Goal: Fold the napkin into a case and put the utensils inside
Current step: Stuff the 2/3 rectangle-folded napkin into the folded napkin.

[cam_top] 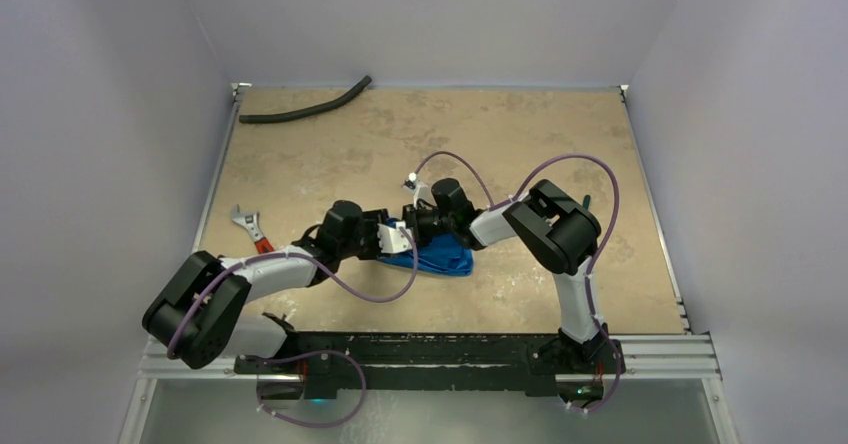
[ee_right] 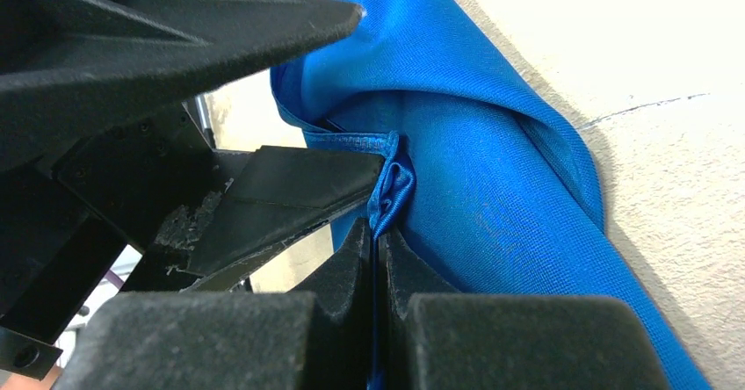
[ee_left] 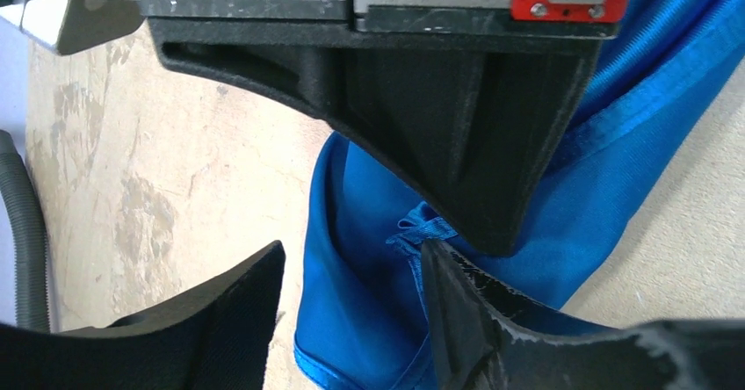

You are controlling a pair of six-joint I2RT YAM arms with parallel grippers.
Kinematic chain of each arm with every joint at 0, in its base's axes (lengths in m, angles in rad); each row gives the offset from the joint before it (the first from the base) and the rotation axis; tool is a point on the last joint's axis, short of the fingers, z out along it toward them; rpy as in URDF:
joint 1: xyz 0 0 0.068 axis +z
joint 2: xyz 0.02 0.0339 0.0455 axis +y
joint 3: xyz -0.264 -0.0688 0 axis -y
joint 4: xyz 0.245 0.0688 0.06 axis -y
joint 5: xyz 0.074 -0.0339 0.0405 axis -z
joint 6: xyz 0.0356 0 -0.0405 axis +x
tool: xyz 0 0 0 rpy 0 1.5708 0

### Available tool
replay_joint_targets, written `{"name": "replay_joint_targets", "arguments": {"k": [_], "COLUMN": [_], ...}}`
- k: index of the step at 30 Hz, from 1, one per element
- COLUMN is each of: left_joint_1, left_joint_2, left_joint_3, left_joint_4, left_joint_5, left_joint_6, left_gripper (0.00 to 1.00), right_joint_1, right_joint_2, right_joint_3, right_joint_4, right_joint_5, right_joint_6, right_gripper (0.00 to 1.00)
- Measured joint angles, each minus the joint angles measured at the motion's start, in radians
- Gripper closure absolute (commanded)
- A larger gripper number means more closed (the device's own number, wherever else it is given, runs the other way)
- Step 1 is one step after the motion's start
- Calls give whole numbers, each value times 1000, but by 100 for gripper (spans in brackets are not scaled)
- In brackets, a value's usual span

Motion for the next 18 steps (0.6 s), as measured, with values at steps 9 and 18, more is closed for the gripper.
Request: {"name": "replay_joint_targets", "arguments": {"k": [9, 18], "left_joint_1": [-8, -8], "left_joint_2": [11, 11], "left_joint_3": [-1, -1], "left_joint_4": [-22, -13], "left_joint_5": [11, 7], "left_joint_6": [16, -3], "left_gripper": [82, 100], "right_joint_1": [0, 0], "right_joint_2": [-2, -2], "right_joint_3": [29, 60], "right_joint_4": [-61, -127], "right_joint_5": [-6, -8], "right_joint_6": [-23, -36], "right_gripper": [100, 100]}}
